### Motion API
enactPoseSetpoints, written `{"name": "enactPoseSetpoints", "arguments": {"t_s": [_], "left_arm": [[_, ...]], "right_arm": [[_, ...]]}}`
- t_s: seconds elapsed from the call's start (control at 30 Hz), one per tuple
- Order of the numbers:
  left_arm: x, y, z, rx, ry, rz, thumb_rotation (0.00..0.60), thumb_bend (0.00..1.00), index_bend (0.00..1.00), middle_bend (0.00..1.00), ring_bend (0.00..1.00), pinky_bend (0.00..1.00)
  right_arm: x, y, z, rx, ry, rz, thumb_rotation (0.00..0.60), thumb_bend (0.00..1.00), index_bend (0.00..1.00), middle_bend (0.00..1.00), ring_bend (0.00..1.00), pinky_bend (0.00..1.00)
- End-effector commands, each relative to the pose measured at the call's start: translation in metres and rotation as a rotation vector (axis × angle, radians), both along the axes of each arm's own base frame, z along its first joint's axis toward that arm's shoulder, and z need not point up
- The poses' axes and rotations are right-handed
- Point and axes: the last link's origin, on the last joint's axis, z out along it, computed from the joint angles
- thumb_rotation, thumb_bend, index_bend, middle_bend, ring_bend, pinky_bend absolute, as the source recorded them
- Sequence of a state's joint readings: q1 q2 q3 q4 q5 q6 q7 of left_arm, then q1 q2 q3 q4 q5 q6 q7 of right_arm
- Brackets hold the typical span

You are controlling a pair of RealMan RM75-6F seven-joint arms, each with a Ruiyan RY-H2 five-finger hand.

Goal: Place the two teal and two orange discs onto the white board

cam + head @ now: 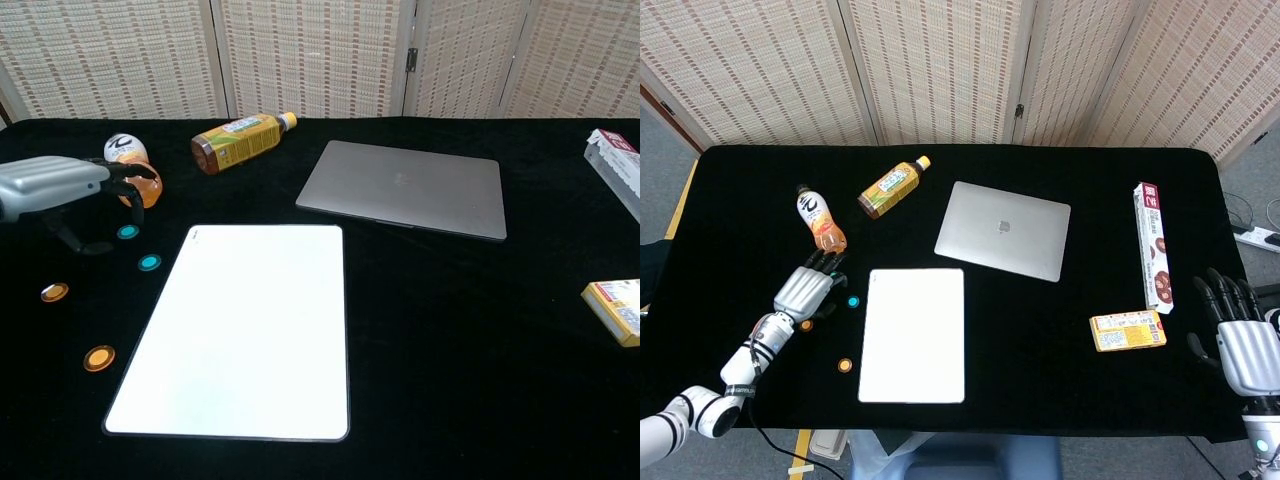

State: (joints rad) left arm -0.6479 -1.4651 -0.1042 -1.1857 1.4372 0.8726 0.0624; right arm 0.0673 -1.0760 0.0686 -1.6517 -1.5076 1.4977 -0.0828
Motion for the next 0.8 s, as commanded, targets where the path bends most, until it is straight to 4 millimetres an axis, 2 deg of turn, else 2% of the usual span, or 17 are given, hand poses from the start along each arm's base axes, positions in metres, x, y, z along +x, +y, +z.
{"name": "enactPoseSetpoints", "arguments": {"t_s": [0.03, 0.37, 0.8], "left_arm": [[0.002, 0.002, -0.008, -0.011, 0.017, -0.006, 0.600, 0.41, 0.38, 0.00, 0.00, 0.00], [0.008, 0.005, -0.031, -0.037, 0.024, 0.001, 0.600, 0.41, 0.37, 0.00, 0.00, 0.00], [-0.002, 0.004, -0.037, -0.027, 0.039, 0.029, 0.600, 0.41, 0.40, 0.00, 0.00, 0.00]], "right_arm": [[-0.001, 0.000, 0.000, 0.001, -0.001, -0.002, 0.600, 0.43, 0.00, 0.00, 0.00, 0.00], [-0.003, 0.001, -0.001, 0.002, -0.006, -0.010, 0.600, 0.43, 0.00, 0.00, 0.00, 0.00], [-0.003, 0.003, -0.001, 0.001, -0.007, -0.014, 0.600, 0.43, 0.00, 0.00, 0.00, 0.00]]}}
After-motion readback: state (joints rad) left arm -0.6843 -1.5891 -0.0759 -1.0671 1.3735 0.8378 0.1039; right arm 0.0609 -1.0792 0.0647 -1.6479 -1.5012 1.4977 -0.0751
